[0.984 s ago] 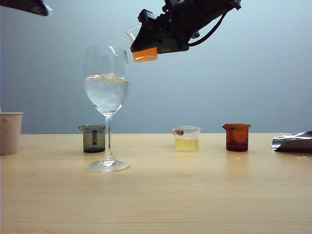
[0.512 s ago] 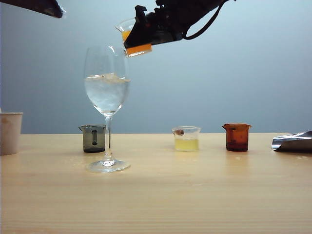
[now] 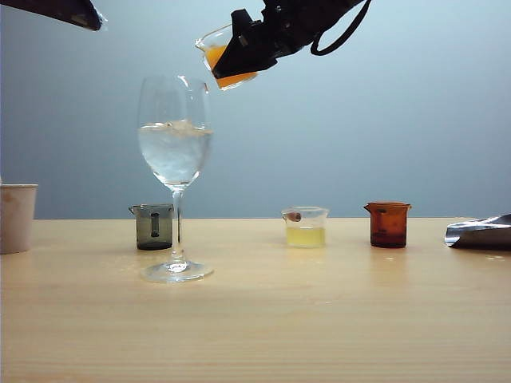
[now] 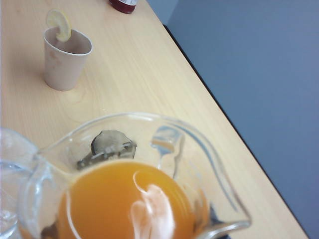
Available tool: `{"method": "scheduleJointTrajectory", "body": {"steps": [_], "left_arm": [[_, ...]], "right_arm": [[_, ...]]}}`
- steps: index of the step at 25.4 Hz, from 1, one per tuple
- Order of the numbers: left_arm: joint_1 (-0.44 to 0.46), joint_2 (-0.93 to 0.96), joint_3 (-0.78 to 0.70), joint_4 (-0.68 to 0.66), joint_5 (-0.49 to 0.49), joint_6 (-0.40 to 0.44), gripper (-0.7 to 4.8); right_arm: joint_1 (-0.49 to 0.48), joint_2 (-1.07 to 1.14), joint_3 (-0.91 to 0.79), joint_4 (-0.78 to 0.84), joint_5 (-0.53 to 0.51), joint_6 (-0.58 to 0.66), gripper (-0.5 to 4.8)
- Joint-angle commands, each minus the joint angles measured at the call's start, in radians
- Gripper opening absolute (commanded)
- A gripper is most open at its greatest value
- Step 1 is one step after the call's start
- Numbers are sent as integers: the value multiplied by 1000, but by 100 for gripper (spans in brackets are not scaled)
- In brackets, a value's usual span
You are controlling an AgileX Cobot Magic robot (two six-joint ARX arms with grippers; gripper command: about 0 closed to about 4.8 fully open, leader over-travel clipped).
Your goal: Pick up the second measuring cup from the left, pour the orange juice inside into the goblet, and finally put the measuring cup back in its original place.
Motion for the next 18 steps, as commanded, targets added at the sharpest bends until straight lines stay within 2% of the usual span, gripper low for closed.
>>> {"method": "scheduleJointTrajectory", "body": {"steps": [1, 3, 6, 15, 18], "left_arm": [[-1, -1, 3, 6, -3, -3, -5], [-1, -1, 3, 6, -3, -3, -5], [-1, -1, 3, 6, -3, -3, -5], [-1, -1, 3, 6, -3, -3, -5], [-1, -1, 3, 6, -3, -3, -5]], "right_arm": [[12, -17, 7, -19, 2, -73, 143], [28, -18, 7, -33, 23, -98, 143], [47, -18, 7, -45, 109, -176, 143], [73, -19, 7, -50, 159, -278, 143], [81, -19, 7, -50, 210, -309, 143]]}}
